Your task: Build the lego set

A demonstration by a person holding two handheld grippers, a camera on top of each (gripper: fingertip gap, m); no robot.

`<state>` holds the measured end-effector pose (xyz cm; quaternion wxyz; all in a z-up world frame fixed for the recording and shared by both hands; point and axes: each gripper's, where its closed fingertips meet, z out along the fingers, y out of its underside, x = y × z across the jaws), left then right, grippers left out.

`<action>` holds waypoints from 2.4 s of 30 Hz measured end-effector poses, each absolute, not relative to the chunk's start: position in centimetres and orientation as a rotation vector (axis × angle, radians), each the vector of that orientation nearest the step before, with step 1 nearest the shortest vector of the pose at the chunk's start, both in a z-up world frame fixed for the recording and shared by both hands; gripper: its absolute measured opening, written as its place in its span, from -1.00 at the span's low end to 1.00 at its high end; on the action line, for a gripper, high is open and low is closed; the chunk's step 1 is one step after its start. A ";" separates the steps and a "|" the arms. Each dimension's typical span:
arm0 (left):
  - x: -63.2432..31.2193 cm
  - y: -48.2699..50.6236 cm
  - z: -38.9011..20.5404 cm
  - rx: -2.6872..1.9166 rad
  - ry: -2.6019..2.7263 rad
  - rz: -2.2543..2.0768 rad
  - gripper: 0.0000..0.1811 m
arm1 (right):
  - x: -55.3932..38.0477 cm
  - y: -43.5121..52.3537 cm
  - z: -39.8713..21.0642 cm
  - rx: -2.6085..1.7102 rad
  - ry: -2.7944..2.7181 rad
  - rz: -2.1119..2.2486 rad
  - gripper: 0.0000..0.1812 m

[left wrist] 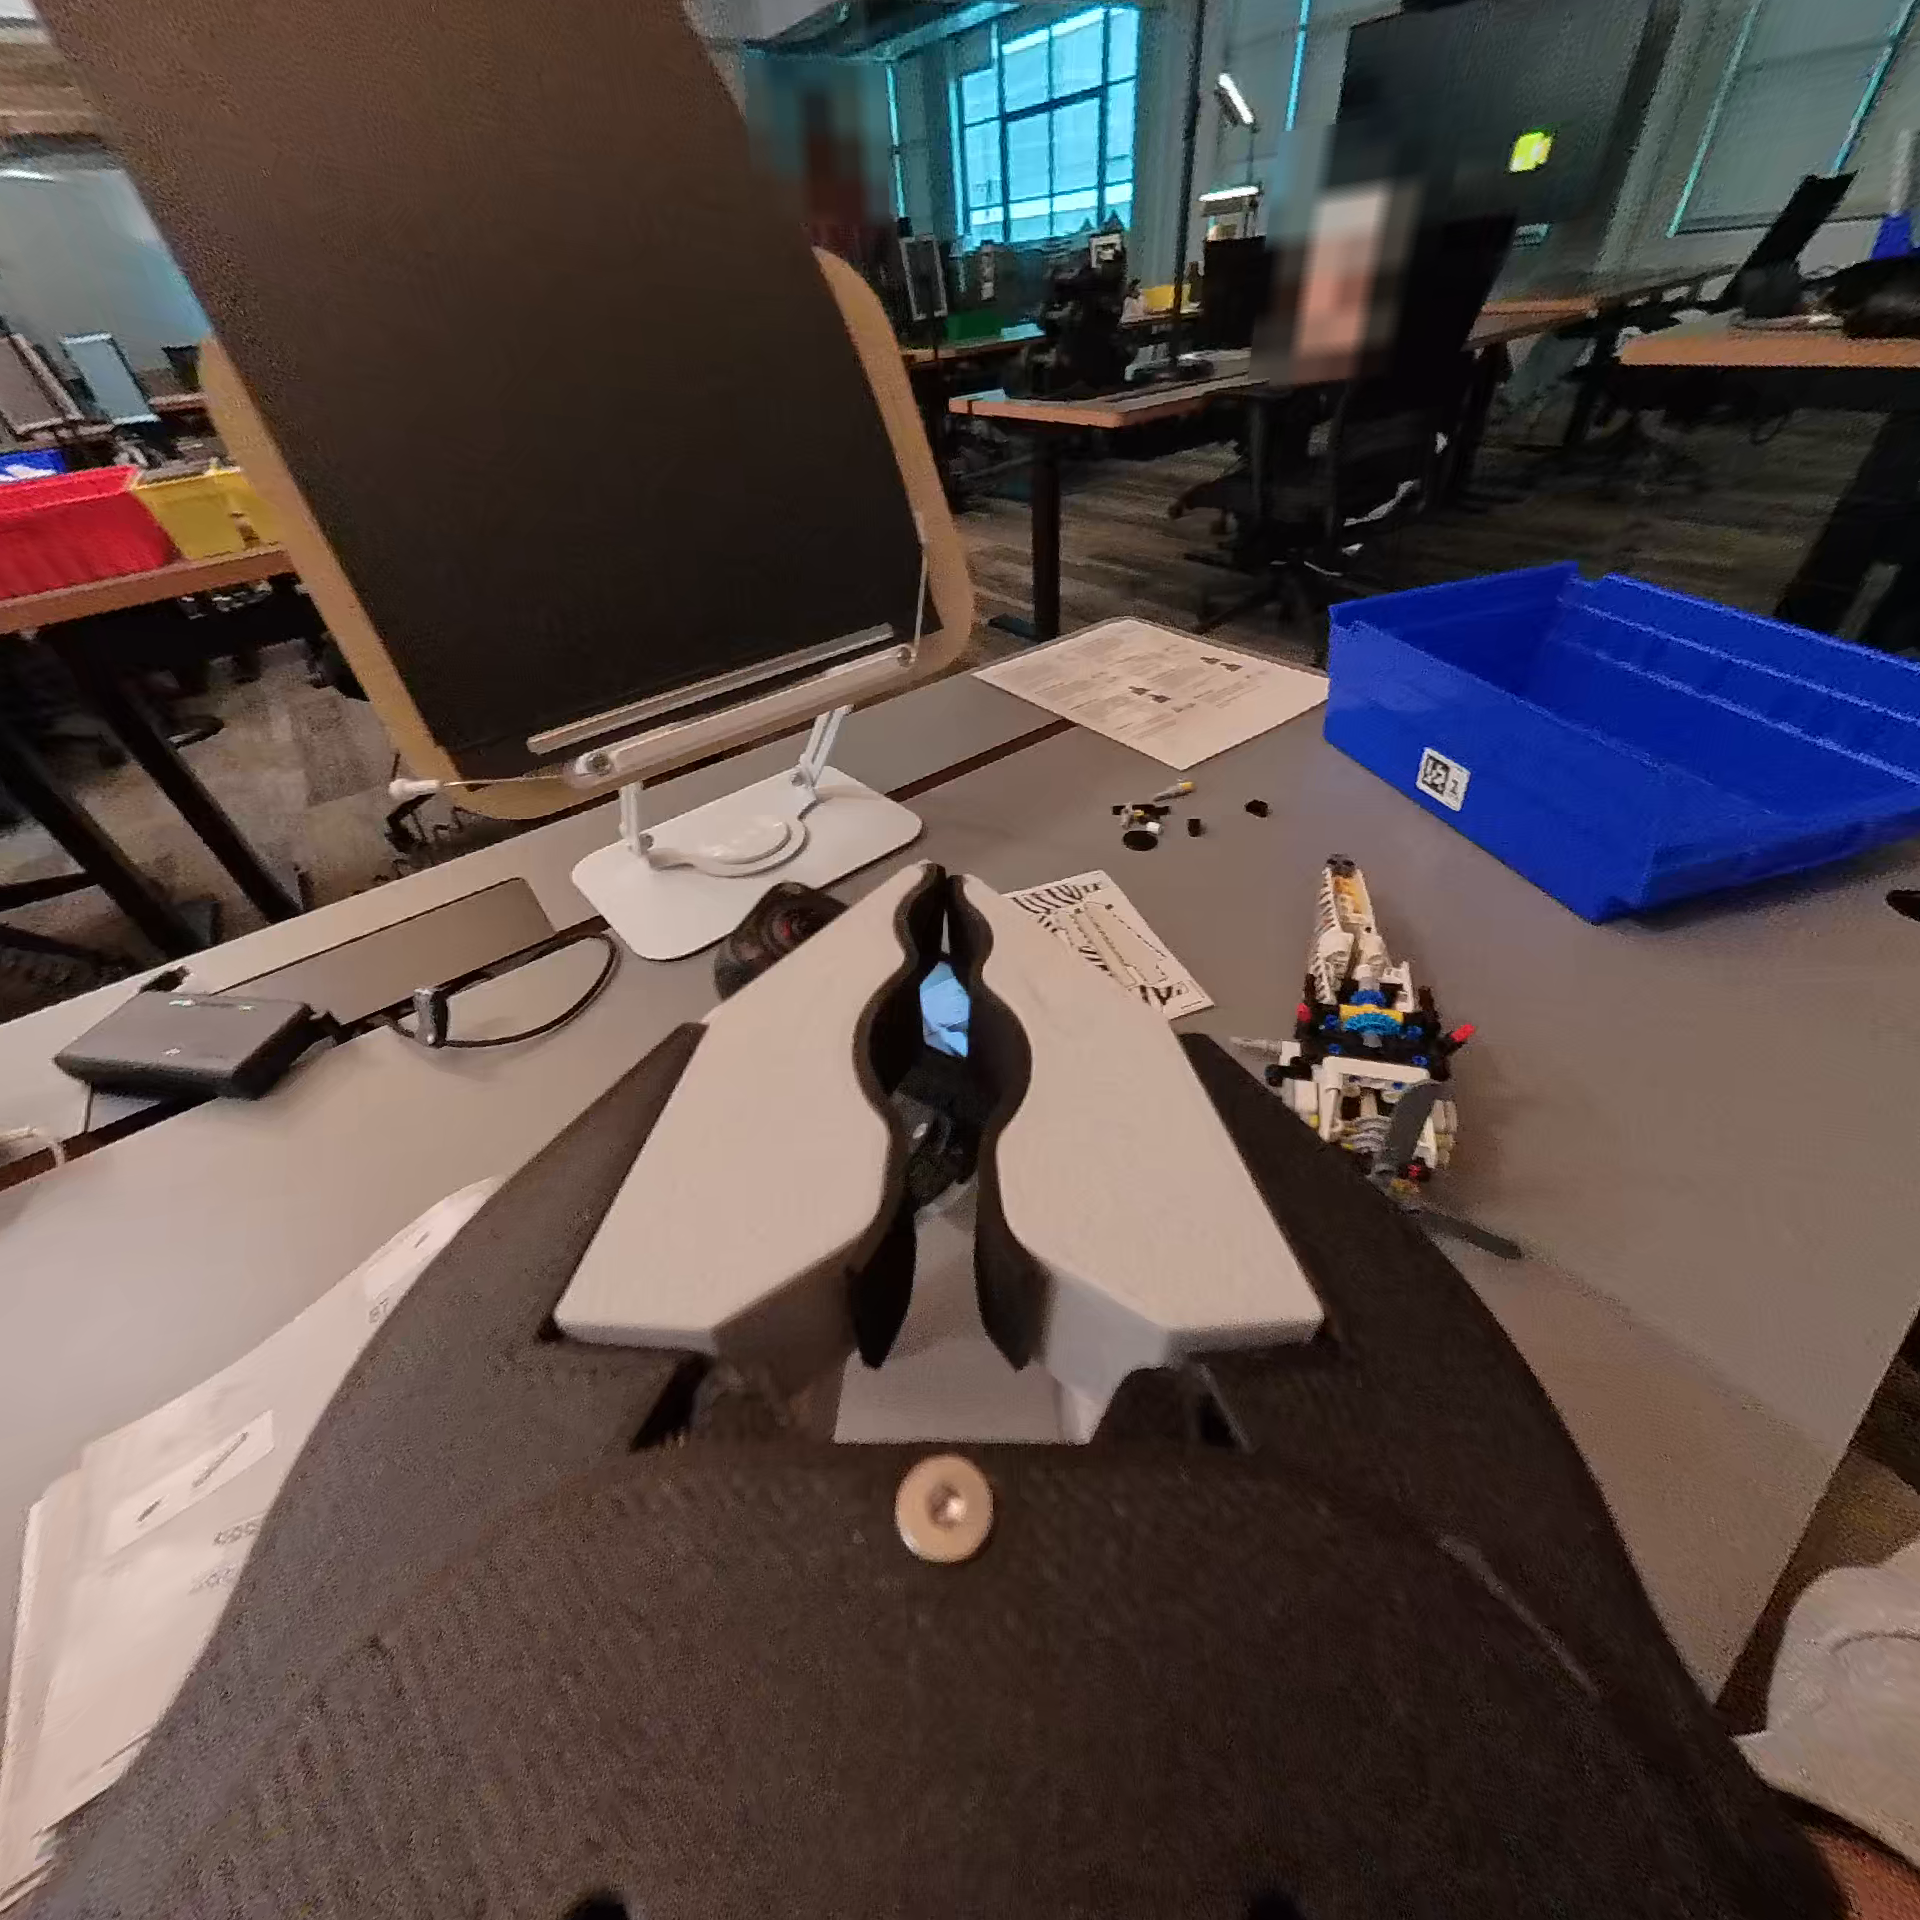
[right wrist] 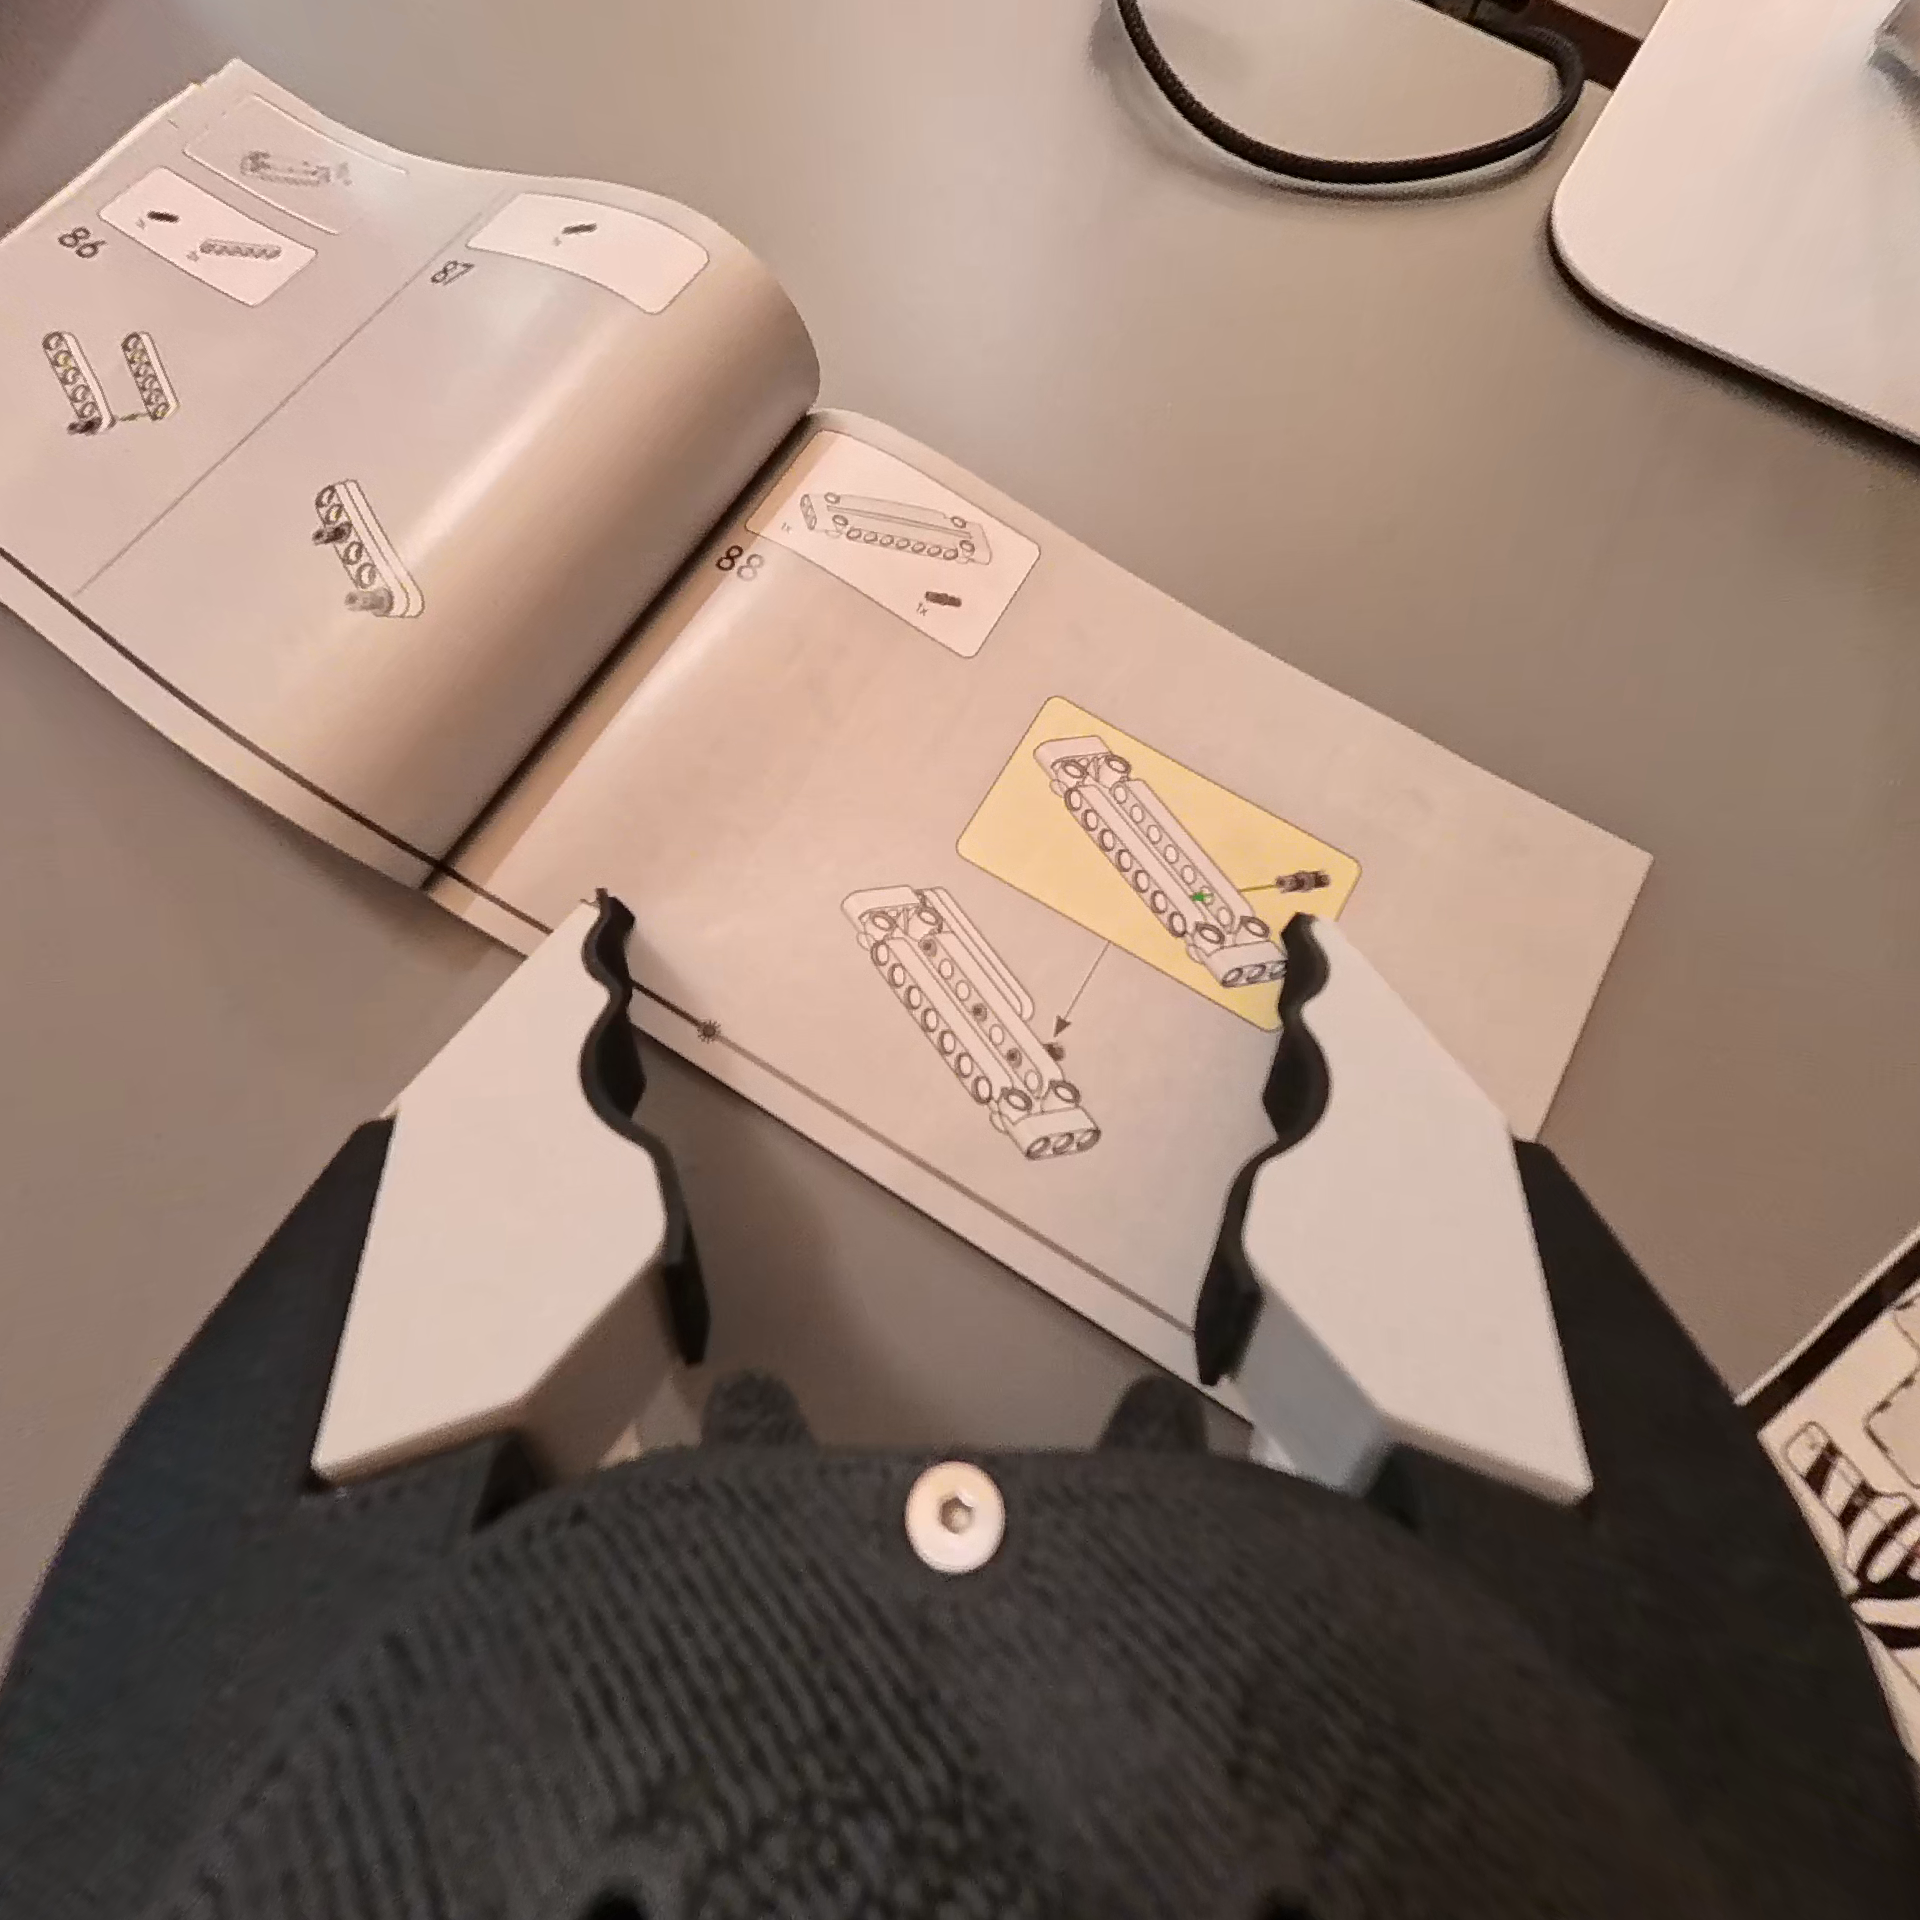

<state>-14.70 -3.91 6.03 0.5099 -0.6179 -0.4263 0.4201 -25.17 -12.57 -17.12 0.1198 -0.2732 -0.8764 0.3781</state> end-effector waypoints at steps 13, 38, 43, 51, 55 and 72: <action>-17.2 -3.3 0.0 -1.781 -1.139 1.141 -1.00 | -25.2 -12.6 -17.1 -0.799 -2.561 1.105 0.35; -16.8 -1.6 0.1 -1.796 -1.083 1.108 -1.00 | -25.2 -12.6 -17.1 -0.798 -2.561 1.105 0.35; -16.7 -1.4 0.2 -1.786 -1.076 1.082 -1.00 | -25.2 -12.6 -17.1 -0.798 -2.561 1.105 0.35; -16.6 -3.0 0.9 -1.768 -1.095 1.133 -1.00 | -25.2 -12.6 -17.1 -0.798 -2.561 1.105 0.35; -17.0 -7.3 0.7 -1.736 -1.204 1.204 -1.00 | -25.2 -12.6 -17.1 -0.798 -2.561 1.105 0.36; -16.9 -14.2 -0.4 -1.687 -1.388 1.280 -1.00 | -25.1 -12.6 -17.1 -0.799 -2.561 1.106 0.35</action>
